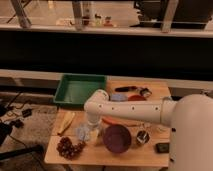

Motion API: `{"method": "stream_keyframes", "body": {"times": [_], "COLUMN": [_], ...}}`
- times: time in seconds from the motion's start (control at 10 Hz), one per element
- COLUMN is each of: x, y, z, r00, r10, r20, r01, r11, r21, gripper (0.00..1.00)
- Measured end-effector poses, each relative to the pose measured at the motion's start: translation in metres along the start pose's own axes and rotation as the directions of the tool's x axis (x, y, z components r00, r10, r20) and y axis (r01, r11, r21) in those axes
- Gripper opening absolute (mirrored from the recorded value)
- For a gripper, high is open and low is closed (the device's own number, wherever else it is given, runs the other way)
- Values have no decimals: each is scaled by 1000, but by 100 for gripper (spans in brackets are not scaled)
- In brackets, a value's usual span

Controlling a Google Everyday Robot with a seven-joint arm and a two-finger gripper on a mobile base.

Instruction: Place towel in paper cup

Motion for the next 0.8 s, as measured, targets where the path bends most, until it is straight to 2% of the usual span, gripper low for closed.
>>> {"method": "stream_keyframes", "body": {"times": [0.4,0.8], "x": [7,13], "y": [3,6], "z": [9,12], "r00": [1000,999], "r10": [-2,-37], "r20": [0,7], "r01": [2,37], "r11": [1000,999], "r21": [-13,-16], "gripper": [80,78]}}
